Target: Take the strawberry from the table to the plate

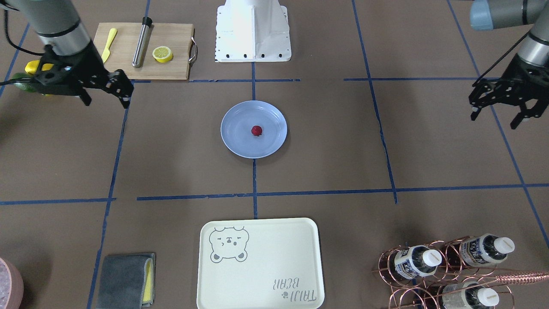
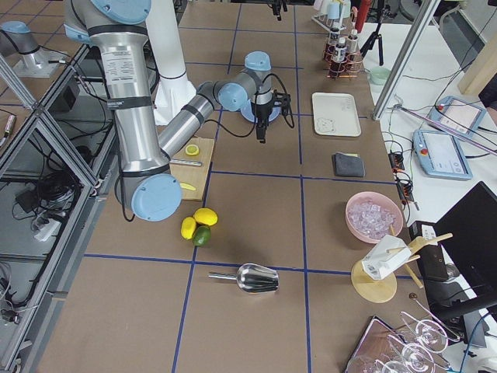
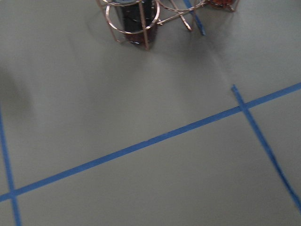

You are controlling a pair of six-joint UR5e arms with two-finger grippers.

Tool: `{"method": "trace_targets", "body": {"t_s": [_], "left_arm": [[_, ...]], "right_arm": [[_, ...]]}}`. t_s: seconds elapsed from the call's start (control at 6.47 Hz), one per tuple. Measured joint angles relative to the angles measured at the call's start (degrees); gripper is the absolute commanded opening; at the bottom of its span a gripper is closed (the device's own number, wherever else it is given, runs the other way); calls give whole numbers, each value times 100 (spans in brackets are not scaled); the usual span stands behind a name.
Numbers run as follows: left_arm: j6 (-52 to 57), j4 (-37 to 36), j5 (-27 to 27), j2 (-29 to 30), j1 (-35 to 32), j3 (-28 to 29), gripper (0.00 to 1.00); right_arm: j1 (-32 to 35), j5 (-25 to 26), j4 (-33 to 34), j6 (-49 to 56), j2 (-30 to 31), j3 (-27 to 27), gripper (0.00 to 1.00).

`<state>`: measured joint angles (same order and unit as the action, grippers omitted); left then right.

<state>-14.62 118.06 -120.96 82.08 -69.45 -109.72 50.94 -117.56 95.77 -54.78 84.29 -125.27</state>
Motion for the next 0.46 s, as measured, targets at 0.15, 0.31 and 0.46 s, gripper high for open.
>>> {"method": "trace_targets", "body": {"t_s": [0.15, 0.31, 0.46], "left_arm": [[953, -70, -525, -69, -727, 307, 100], [1696, -427, -817, -69, -1282, 490, 100], [2168, -1085, -928, -6, -1661, 527, 100]], "right_arm": [[875, -504, 12, 1336, 557, -3, 100], [1789, -990, 45, 2657, 998, 103, 100], [2542, -1402, 71, 3783, 1328, 284, 100]]}}
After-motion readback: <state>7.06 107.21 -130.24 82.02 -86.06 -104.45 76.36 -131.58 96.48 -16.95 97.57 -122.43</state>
